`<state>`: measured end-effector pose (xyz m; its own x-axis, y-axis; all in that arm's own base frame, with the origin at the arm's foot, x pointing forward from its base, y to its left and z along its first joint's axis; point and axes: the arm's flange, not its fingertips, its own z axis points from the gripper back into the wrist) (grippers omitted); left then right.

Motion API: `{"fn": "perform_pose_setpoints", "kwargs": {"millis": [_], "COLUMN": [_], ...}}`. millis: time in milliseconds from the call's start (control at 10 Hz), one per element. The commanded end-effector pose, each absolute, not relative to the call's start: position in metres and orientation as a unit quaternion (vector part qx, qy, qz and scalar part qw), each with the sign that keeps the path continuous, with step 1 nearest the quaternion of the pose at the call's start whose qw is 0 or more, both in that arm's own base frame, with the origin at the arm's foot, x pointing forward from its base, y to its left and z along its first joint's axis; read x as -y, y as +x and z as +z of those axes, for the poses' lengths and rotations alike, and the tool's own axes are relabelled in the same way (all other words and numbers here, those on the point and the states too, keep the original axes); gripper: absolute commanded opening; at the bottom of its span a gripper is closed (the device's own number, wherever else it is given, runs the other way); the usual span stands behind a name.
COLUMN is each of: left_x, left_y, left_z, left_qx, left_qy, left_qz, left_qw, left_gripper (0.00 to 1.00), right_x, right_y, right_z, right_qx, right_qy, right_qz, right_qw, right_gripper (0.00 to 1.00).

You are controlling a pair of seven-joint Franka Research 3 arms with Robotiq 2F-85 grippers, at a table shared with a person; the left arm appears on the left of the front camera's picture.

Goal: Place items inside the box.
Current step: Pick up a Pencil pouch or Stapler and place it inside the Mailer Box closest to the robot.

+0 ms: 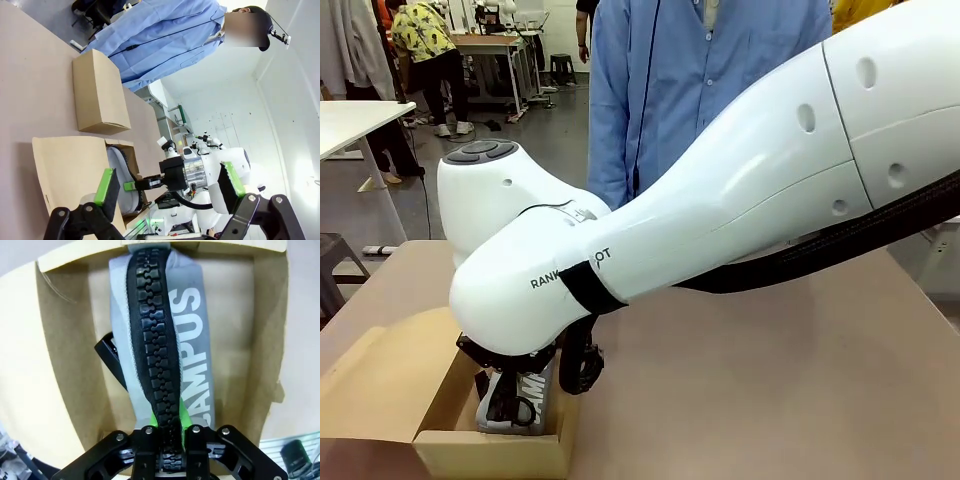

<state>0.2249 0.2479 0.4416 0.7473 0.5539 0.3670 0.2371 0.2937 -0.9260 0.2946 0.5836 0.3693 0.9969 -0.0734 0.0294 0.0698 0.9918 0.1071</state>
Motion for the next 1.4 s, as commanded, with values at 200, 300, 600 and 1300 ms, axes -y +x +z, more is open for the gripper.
{"fn": "perform_pose_setpoints", "kwargs": {"millis": [200, 300, 600, 1300], "left_x": [-0.248, -0.248, -0.248, -0.248], "left_y": [0.225, 0.225, 0.225, 0.225], "left_z": [0.443, 0.443, 0.443, 0.443], "left_qx": [0.351, 0.351, 0.351, 0.351], "left_qy": [-0.587, -0.587, -0.587, -0.587], "left_qz": [0.103, 0.103, 0.103, 0.103], "left_qw": [0.722, 0.722, 0.722, 0.722], "left_gripper": [1.0, 1.0, 1.0, 1.0], "right_x": [-0.567, -0.558, -0.509, -0.382], "right_y": [0.29, 0.287, 0.274, 0.258], "right_z": [0.39, 0.402, 0.451, 0.488], "right_qx": [0.037, 0.046, 0.061, -0.002], "right_qy": [0.073, 0.085, 0.133, 0.23], "right_qz": [-0.023, -0.021, -0.015, 0.027], "right_qw": [0.996, 0.995, 0.989, 0.973], "right_gripper": [1.0, 1.0, 1.0, 1.0]}}
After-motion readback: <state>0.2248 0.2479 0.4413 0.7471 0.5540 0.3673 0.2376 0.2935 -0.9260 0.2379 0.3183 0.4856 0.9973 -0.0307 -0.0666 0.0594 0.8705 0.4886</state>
